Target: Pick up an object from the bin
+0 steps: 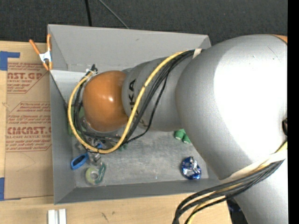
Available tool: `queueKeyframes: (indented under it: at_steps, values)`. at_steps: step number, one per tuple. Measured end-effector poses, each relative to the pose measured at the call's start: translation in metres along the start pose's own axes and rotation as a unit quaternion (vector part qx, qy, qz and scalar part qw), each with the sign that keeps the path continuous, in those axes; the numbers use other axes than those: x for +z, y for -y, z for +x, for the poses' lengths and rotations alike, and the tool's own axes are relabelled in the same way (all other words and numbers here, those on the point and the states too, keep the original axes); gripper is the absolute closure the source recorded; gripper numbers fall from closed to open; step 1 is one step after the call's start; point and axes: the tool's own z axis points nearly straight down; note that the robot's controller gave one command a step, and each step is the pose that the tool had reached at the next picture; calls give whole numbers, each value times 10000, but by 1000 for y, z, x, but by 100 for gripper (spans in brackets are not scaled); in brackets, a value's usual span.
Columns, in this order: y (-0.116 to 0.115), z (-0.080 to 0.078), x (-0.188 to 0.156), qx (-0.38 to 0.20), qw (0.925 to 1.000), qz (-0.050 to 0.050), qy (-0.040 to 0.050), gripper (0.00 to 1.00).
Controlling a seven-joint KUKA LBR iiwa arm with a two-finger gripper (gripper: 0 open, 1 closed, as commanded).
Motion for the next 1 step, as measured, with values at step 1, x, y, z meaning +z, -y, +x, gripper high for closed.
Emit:
queueKeyframes:
  at_steps: [1]
  values:
    - [5,9,-164,275,9996,19,49,100]
